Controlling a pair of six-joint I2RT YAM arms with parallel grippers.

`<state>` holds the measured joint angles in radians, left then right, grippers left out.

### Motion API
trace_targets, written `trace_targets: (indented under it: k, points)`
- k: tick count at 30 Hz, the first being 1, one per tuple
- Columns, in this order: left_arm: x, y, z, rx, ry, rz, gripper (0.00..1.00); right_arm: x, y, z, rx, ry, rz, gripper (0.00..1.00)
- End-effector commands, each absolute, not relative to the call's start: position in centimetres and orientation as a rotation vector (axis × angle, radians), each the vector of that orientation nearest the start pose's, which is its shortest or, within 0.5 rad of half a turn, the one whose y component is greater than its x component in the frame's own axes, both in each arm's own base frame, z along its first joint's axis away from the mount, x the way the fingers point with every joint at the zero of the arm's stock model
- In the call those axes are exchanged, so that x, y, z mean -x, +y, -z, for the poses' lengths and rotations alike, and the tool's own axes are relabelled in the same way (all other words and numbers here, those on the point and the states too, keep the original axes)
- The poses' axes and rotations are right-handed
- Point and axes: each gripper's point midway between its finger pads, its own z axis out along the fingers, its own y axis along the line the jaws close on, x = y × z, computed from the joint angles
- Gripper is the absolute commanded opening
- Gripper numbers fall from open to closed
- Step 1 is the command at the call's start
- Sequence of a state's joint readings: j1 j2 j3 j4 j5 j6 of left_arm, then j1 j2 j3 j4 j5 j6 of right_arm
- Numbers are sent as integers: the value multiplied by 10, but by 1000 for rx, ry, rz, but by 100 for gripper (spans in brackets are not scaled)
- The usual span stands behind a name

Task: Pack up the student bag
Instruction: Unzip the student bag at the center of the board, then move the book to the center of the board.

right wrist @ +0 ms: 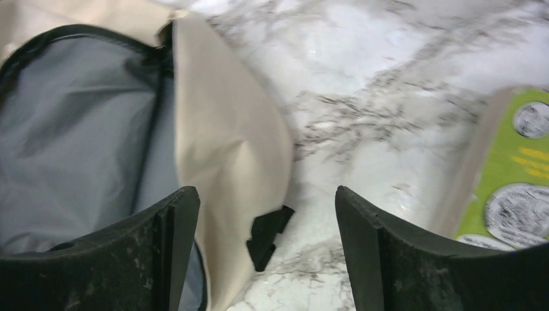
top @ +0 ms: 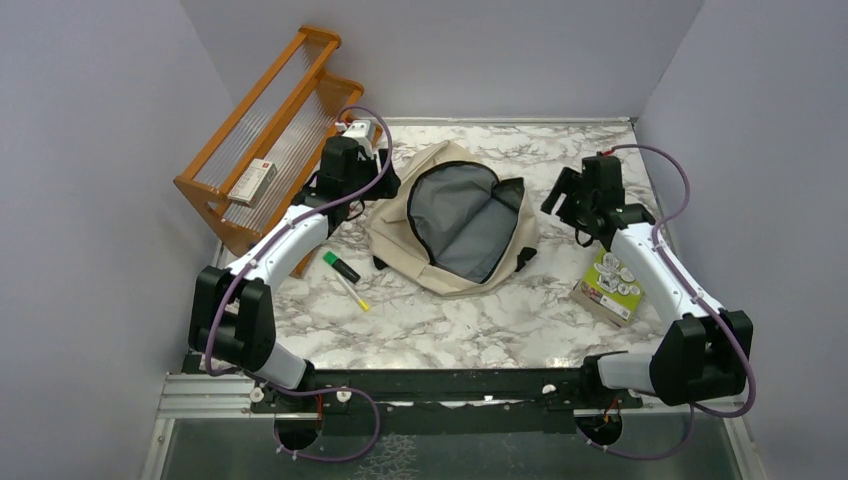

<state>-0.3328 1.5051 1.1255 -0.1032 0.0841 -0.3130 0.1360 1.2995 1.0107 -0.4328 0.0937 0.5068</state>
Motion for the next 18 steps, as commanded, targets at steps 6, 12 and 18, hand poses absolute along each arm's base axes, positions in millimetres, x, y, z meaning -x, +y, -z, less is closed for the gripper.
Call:
trace_targets:
  k: [6,12,18]
  points:
    - [-403,-202,-208,-238,2016,675,68,-361,-42,-149,-940,2180,212,91]
    - [-392,-215,-206,-280,2010,723,68,-345,-121,-140,-1246,2066,288,93]
    - [-388,-224,-209,-305,2006,767,67,-297,-181,-138,-1449,1892,401,93]
